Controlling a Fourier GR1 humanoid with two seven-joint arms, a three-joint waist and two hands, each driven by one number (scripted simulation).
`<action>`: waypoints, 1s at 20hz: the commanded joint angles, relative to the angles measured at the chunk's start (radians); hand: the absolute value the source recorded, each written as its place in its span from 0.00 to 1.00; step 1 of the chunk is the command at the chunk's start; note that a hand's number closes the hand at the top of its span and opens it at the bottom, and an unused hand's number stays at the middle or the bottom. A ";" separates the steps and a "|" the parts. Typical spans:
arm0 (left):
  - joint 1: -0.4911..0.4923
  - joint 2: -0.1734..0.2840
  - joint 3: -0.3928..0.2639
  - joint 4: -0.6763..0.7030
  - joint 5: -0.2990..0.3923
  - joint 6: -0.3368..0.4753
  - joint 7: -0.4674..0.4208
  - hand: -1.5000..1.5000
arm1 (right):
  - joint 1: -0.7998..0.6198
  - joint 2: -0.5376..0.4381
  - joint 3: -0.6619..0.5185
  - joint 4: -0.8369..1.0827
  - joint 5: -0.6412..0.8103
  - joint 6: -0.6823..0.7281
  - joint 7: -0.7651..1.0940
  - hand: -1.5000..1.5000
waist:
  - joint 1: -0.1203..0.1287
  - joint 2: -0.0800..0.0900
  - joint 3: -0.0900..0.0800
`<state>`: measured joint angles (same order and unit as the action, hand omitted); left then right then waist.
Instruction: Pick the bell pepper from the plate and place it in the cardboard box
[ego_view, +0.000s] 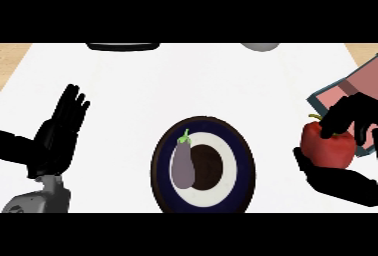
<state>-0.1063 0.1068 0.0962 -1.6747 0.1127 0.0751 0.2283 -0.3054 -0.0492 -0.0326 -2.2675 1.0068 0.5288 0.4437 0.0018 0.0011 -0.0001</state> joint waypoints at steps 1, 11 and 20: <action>0.017 0.010 0.007 -0.037 0.009 -0.006 0.019 0.50 | -0.128 -0.098 -0.240 0.136 -0.142 0.033 -0.048 1.00 | 0.003 0.000 0.000; -0.024 0.002 0.005 0.006 -0.004 0.004 0.013 0.50 | -0.157 -0.328 -0.328 0.559 -0.039 -0.234 -0.314 1.00 | 0.005 0.001 0.000; 0.004 -0.022 -0.024 -0.025 -0.010 0.004 0.010 0.50 | -0.186 -0.460 -0.266 0.985 0.105 -0.374 -0.486 1.00 | 0.020 0.005 0.001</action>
<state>-0.1159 0.0868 0.0787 -1.6681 0.0963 0.0857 0.2327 -0.5094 -0.4369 -0.3275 -1.4146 1.0449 0.1658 0.0192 0.0159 0.0048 0.0002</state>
